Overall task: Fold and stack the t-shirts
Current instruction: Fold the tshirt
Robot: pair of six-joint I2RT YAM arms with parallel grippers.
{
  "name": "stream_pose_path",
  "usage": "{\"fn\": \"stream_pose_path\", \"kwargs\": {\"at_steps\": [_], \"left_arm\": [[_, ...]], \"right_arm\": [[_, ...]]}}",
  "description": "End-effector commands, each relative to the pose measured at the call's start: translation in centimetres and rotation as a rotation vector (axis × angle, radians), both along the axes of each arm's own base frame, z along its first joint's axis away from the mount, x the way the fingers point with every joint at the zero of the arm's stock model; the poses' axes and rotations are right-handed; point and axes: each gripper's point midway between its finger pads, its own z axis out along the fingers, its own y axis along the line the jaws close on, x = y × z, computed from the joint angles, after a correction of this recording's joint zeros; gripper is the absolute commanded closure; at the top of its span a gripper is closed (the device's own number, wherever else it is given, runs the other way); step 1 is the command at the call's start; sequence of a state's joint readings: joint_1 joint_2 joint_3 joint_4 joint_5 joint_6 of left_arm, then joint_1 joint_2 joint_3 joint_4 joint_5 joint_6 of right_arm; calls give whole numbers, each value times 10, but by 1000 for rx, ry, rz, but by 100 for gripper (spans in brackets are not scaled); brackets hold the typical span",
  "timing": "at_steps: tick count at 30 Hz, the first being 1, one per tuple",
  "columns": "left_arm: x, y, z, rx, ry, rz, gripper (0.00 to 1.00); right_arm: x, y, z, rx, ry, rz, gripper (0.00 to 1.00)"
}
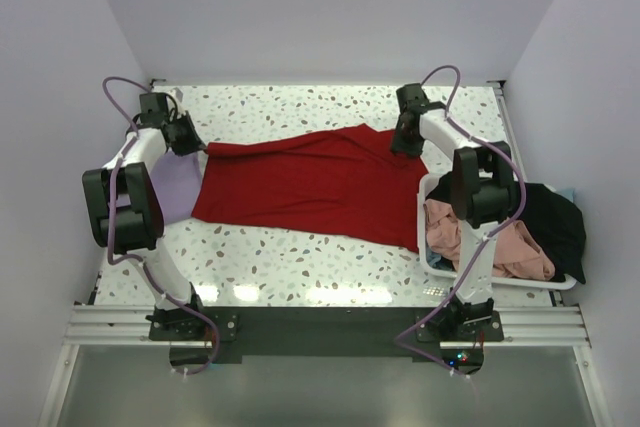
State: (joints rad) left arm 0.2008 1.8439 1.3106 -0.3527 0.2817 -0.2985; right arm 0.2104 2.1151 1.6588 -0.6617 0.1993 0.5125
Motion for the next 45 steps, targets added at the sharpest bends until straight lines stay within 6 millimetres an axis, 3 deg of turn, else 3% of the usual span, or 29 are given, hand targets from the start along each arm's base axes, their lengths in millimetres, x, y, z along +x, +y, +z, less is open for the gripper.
{"fn": "stream_pose_path", "kwargs": {"at_steps": [1, 9, 31, 36, 40, 45], "left_arm": [[11, 1, 6, -1, -46, -15, 100], [13, 1, 5, -8, -43, -18, 100], [6, -1, 3, -6, -35, -21, 100], [6, 0, 3, -6, -34, -19, 100], [7, 0, 3, -9, -34, -21, 100], [6, 0, 2, -10, -31, -20, 100]], "right_arm": [[-20, -8, 2, -24, 37, -25, 58], [-20, -7, -13, -27, 60, -38, 56], [4, -15, -6, 3, -26, -80, 59], [4, -15, -10, 16, -20, -77, 70], [4, -15, -10, 27, -26, -82, 87], [6, -16, -1, 34, -39, -79, 100]]}}
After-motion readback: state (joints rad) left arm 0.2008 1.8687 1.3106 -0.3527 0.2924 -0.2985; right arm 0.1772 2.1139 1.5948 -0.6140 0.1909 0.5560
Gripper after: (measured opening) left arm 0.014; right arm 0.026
